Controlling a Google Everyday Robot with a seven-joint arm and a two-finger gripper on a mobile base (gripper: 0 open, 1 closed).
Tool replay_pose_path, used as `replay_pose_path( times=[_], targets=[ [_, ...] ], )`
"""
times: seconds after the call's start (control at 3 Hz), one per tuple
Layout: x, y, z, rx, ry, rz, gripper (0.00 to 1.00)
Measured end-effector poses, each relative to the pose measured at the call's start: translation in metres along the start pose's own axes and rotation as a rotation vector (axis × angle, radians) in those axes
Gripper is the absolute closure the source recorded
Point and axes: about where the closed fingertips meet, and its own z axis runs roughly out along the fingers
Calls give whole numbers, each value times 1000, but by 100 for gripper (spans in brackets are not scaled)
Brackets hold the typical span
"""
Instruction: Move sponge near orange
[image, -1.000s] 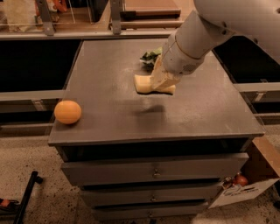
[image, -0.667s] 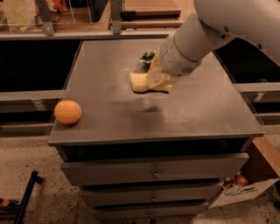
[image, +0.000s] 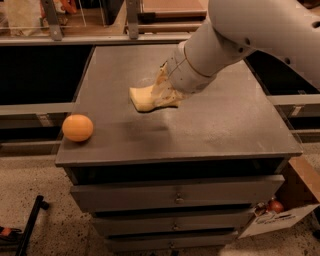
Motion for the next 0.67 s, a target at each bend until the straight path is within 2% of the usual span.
replay_pose_path(
  times=[0.67],
  targets=[
    [-39, -1, 19, -30, -63, -153, 100]
  ],
)
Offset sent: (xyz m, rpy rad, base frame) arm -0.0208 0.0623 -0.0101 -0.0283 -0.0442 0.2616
